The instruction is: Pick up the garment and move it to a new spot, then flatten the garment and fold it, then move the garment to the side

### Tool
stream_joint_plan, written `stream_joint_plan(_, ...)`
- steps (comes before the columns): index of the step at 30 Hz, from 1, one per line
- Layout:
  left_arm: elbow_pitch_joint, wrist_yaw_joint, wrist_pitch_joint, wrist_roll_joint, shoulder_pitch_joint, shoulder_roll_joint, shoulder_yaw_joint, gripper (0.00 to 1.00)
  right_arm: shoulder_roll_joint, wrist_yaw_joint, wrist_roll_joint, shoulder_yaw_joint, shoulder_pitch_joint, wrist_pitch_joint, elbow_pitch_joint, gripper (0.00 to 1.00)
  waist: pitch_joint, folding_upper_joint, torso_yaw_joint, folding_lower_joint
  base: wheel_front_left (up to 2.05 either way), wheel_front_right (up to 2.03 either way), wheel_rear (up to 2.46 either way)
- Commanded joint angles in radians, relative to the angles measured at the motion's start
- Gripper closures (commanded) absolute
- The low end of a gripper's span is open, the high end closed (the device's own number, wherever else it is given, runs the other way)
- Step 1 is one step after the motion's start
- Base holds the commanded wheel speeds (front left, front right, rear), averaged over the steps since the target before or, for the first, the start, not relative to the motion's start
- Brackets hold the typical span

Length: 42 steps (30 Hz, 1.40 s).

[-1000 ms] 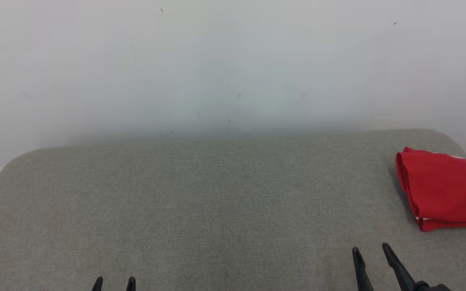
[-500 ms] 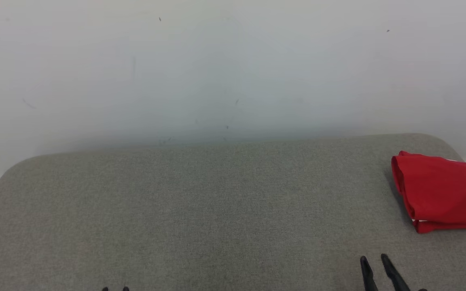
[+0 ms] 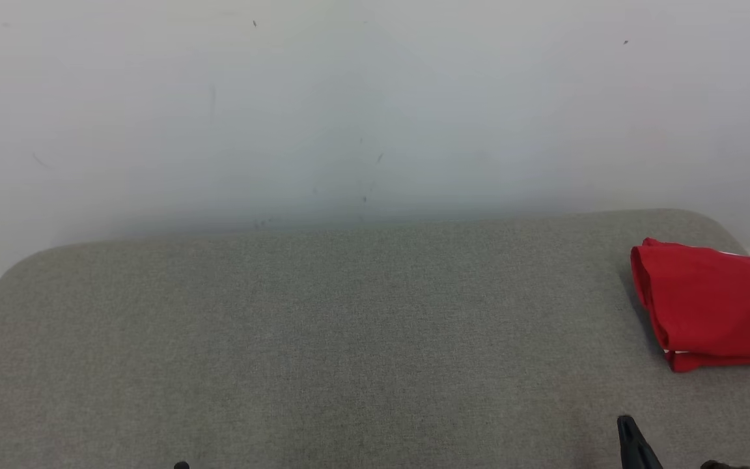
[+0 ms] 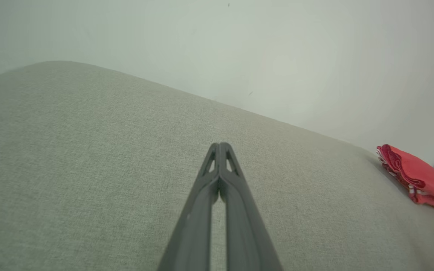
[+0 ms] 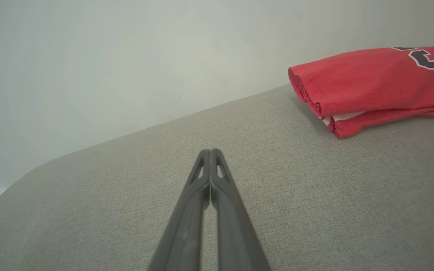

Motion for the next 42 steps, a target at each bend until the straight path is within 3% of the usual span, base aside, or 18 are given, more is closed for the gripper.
stream_joint_plan(1,-0.003,-0.006,0.004,-0.033,-0.034,0.002,0.0,1.0,-0.003,0.0,0.035,-0.012,-0.031,0.005,-0.008,1.0,0.001,0.0,0.0,0.0,0.0,0.0,0.0)
stream_joint_plan(26,0.154,-0.039,0.08,-0.463,-0.198,0.006,-0.012,1.0,-0.002,0.0,0.462,-0.115,-0.145,0.109,0.079,1.0,0.031,0.0,-0.005,0.0,0.0,0.0,0.0)
stream_joint_plan(42,0.217,-0.052,0.116,-0.661,-0.269,0.006,-0.015,1.0,0.001,0.0,0.658,-0.165,-0.197,0.16,0.12,1.0,0.049,0.0,-0.008,0.0,0.0,0.0,0.0)
